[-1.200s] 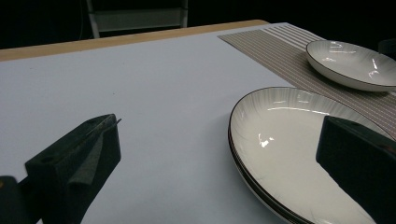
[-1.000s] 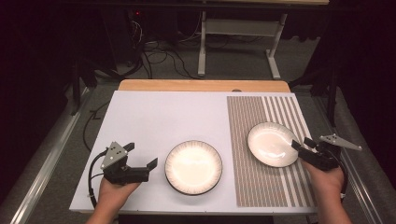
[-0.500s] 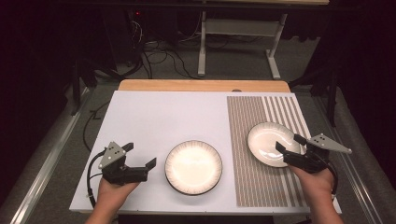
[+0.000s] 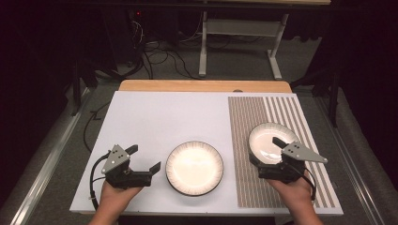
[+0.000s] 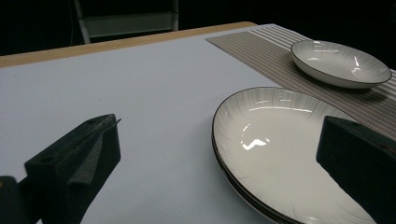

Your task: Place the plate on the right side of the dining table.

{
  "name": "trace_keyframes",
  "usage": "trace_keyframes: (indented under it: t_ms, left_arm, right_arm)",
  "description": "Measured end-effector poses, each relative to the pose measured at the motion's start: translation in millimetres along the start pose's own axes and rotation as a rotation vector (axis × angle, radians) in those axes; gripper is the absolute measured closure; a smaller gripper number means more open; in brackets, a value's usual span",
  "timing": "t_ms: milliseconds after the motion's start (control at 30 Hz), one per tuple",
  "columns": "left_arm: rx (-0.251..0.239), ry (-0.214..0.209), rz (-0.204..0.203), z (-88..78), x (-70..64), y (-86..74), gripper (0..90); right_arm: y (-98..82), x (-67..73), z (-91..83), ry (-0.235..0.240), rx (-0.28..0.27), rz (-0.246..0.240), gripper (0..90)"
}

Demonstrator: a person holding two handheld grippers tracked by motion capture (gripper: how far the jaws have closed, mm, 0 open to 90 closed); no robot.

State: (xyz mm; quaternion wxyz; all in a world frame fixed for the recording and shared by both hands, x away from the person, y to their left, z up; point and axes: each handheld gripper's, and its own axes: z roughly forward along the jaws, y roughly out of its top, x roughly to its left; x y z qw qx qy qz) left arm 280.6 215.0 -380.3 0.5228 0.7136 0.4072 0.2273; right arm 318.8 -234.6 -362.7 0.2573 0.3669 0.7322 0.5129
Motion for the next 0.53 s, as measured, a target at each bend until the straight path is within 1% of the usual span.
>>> trace_keyframes:
  t_ms: [67, 133, 233, 300, 333, 367, 400, 533]
  left_arm:
    - [-0.006, -0.011, 0.01, -1.4, -3.2, 0.3, 0.0]
    - [-0.012, -0.013, 0.022, -2.3, -5.6, 0.7, 0.0]
    - [-0.02, -0.013, 0.022, -2.5, -6.1, 1.0, 0.0]
    - [-0.021, -0.011, 0.02, -2.6, -5.9, 0.8, 0.0]
    - [-0.022, -0.011, 0.018, -2.7, -5.8, 0.6, 0.0]
    - [-0.021, -0.01, 0.02, -2.9, -5.6, 0.4, 0.0]
    - [-0.019, -0.009, 0.02, -2.9, -5.5, 0.1, 0.0]
    - [-0.016, -0.003, 0.019, -3.4, -4.3, -1.0, 0.0]
  right_arm:
    - [0.4, 9.4, 1.2, 0.021, -0.006, -0.001, 0.8]
    - [0.3, 17.6, 2.1, 0.032, -0.011, -0.027, 0.8]
    - [-1.7, 23.3, 2.5, 0.046, -0.01, -0.048, 0.8]
    - [-4.0, 23.0, 2.2, 0.05, -0.016, -0.055, 0.8]
    - [-4.9, 22.5, 2.1, 0.052, -0.011, -0.04, 0.8]
    - [-5.6, 20.5, 2.1, 0.049, -0.012, -0.048, 0.8]
    - [-6.2, 19.3, 1.8, 0.047, -0.011, -0.036, 0.8]
    - [-7.6, 15.5, 1.5, 0.045, -0.008, -0.024, 0.9]
